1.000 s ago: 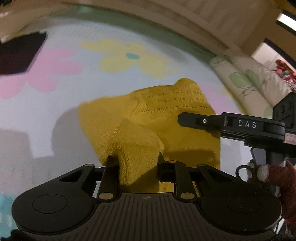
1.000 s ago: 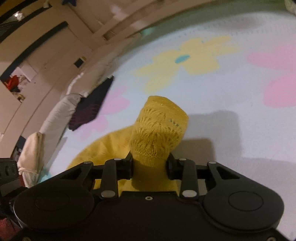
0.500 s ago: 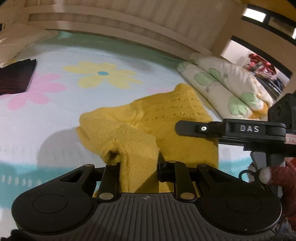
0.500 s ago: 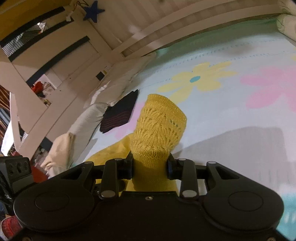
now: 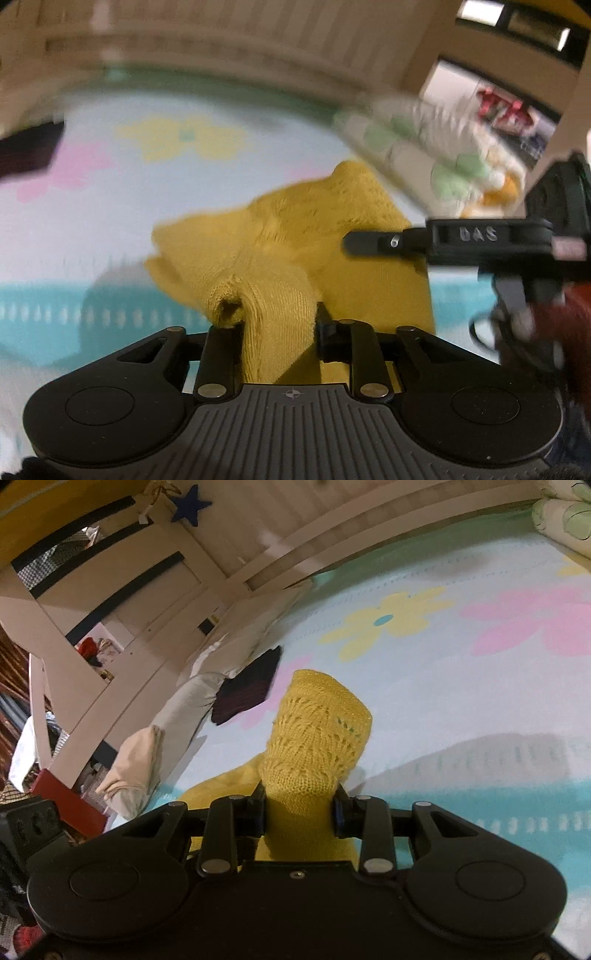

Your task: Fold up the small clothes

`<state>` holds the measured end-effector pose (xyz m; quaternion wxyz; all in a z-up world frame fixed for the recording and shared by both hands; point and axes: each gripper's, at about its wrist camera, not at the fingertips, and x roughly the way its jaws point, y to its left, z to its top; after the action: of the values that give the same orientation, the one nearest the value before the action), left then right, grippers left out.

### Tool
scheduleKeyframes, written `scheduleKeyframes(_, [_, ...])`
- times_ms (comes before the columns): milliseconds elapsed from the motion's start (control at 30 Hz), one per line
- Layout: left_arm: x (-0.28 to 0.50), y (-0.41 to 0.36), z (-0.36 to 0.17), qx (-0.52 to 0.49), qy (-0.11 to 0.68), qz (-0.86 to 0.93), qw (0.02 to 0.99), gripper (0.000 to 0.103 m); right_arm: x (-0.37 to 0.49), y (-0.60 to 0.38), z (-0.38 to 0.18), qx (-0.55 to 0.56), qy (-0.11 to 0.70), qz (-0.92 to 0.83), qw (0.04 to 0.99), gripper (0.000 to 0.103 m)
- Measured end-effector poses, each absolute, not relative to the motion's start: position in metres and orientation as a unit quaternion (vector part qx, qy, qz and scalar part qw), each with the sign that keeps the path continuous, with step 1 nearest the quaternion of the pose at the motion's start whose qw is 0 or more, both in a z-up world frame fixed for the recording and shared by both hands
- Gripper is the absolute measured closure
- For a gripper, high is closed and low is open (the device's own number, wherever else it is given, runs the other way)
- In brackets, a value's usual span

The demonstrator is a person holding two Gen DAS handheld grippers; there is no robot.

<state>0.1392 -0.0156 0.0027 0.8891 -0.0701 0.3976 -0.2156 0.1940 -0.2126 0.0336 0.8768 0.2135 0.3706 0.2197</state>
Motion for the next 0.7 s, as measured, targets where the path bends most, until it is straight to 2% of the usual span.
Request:
scheduleKeyframes(33, [0.143,-0.014,-0.016,-0.068,0.443,-0.200,0.871,0.067,0.194,-0.214,0.027,0.185,0.386,0.186,0.884,0.057])
scheduleKeyframes(67, [0.145,-0.010,-0.035,-0.068,0.481,-0.184,0.855,0.068,0.196,-0.215,0.019,0.140,0.402,0.132,0.895,0.042])
scheduleKeyframes(100, [0.146,-0.006,-0.054,-0.064,0.519,-0.155,0.838,0.071,0.198,-0.216,0.009,0.095,0.414,0.084,0.902,0.037])
scheduleKeyframes(133, [0.145,-0.002,-0.065,-0.062,0.537,-0.138,0.830,0.072,0.199,-0.220,-0.002,0.063,0.427,0.057,0.900,0.038])
scheduleKeyframes(267, [0.135,0.010,-0.056,-0.063,0.492,-0.152,0.855,0.072,0.191,-0.244,-0.014,0.110,0.434,0.064,0.892,0.038])
scheduleKeyframes(367, [0.135,0.008,-0.036,-0.037,0.431,-0.133,0.892,0.072,0.186,-0.247,-0.007,0.099,0.421,0.070,0.899,0.038])
scheduleKeyframes(567, [0.146,-0.020,-0.022,-0.004,0.381,-0.136,0.914,0.069,0.173,-0.233,-0.003,0.089,0.403,0.092,0.906,0.036])
scheduleKeyframes(600, [0.144,-0.027,-0.023,0.005,0.378,-0.142,0.915,0.067,0.168,-0.229,-0.001,0.081,0.397,0.096,0.909,0.030])
scheduleKeyframes(633, [0.142,-0.031,-0.023,0.014,0.377,-0.149,0.914,0.059,0.164,-0.226,0.001,0.075,0.390,0.099,0.912,0.026])
scheduleKeyframes(667, [0.140,-0.038,-0.022,0.023,0.376,-0.154,0.914,0.055,0.160,-0.223,0.003,0.070,0.385,0.102,0.915,0.017])
scheduleKeyframes(700, [0.136,-0.038,-0.022,0.029,0.373,-0.156,0.914,0.044,0.156,-0.220,0.004,0.067,0.381,0.106,0.916,0.009])
